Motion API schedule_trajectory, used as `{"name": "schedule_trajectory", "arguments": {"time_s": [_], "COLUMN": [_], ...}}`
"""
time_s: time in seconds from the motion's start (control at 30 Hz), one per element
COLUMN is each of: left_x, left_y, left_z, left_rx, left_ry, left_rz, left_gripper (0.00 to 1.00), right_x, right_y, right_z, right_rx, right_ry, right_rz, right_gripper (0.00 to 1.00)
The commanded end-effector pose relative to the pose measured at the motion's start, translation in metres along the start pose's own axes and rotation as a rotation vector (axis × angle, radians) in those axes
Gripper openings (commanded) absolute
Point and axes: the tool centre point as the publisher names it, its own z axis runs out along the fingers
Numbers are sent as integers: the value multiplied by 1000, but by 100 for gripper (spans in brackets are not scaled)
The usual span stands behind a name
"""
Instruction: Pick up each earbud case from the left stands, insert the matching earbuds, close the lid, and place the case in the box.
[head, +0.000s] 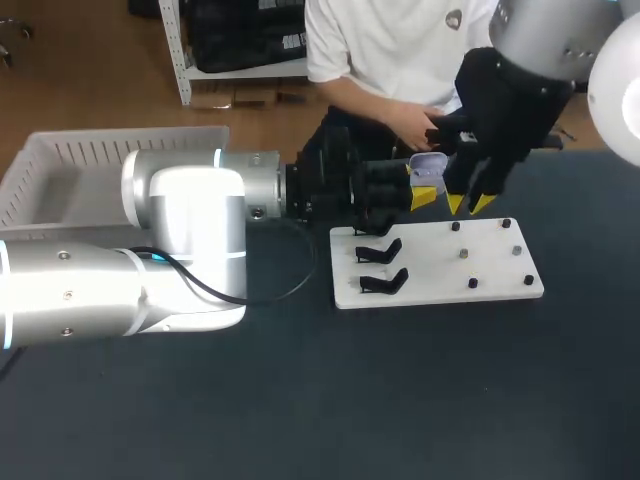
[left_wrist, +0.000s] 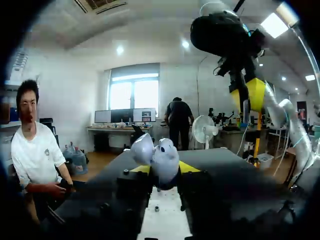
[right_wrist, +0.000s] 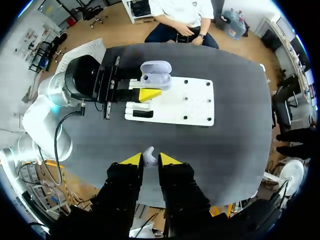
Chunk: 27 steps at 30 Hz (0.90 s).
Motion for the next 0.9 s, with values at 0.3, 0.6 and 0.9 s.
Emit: {"name": "schedule_trajectory", "arguments": {"time_s": [0.3,0.6,0.9], "left_x": [1,1,1], "left_y": [-2,-2,-2], "left_z": [1,1,1], "left_rx": [-8,-8,-8], "left_ry": [-6,-6,-6], "left_rz": [4,4,4], "left_gripper": [0,0,0], "right_x": [-9,-13,-53], "right_y": [8,10,14], "right_z": [0,-1,-4], "right_rx": [13,22,105], "right_ry": [-11,-16,-3], "right_rz": [14,1,-174], "right_gripper": [0,0,0]}}
